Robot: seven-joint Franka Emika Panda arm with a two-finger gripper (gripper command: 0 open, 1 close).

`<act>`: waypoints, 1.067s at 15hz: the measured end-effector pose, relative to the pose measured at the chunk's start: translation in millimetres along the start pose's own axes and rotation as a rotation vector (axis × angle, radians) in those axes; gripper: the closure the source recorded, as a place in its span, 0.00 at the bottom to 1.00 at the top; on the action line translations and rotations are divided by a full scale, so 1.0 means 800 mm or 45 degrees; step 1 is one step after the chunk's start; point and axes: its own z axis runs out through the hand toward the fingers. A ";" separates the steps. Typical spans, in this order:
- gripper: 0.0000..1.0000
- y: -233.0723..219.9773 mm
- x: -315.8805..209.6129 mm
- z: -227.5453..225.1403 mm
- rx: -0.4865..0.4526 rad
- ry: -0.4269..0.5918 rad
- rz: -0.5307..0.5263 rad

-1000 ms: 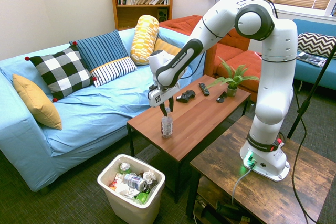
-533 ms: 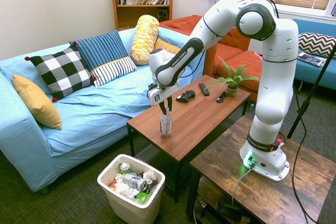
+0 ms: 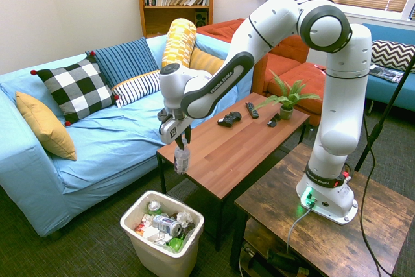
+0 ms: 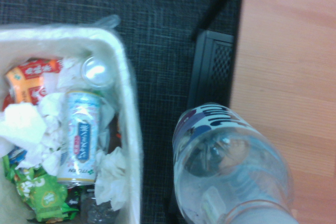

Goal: Throw the bottle in the trash bin

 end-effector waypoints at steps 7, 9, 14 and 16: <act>1.00 -0.110 -0.104 0.052 -0.017 0.131 -0.188; 1.00 -0.136 -0.117 0.068 -0.015 0.176 -0.227; 0.00 -0.183 -0.153 0.099 -0.028 0.194 -0.276; 0.00 -0.191 -0.152 0.104 -0.030 0.186 -0.258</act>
